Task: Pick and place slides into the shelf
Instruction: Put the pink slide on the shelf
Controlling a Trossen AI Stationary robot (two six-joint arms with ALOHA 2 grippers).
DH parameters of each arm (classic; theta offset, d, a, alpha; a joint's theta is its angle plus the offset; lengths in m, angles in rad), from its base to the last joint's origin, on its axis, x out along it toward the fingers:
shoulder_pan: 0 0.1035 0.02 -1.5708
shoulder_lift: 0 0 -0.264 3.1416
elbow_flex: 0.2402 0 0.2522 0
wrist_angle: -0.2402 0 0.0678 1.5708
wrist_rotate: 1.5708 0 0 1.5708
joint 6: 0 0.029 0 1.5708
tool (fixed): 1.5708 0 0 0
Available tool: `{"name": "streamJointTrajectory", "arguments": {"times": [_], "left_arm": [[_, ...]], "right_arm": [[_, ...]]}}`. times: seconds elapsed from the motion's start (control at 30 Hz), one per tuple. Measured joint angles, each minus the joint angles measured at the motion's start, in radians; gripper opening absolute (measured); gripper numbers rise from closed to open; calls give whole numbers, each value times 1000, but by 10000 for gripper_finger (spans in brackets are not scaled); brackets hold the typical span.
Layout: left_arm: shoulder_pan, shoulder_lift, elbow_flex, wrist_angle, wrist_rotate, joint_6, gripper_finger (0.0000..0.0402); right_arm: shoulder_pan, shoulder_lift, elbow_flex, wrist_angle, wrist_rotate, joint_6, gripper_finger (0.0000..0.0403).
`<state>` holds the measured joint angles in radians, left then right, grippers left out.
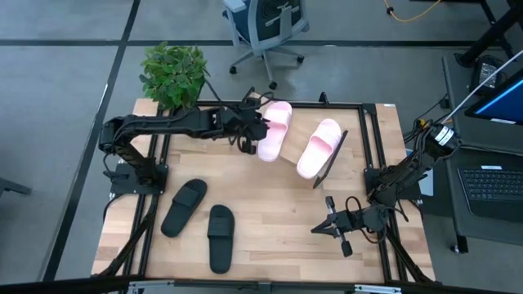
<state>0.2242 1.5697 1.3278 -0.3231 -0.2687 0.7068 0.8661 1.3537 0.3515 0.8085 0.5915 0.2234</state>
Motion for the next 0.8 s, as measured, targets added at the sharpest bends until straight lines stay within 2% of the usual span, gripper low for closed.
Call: {"name": "streamJointTrajectory", "arguments": {"times": [0.33, 0.8], "left_arm": [[47, 111, 0, 45, -1, 91, 98], [59, 123, 0, 109, -18, 115, 98]], "right_arm": [[0, 0, -1, -1, 0, -18, 4], [0, 0, -1, -20, 0, -20, 4]]}}
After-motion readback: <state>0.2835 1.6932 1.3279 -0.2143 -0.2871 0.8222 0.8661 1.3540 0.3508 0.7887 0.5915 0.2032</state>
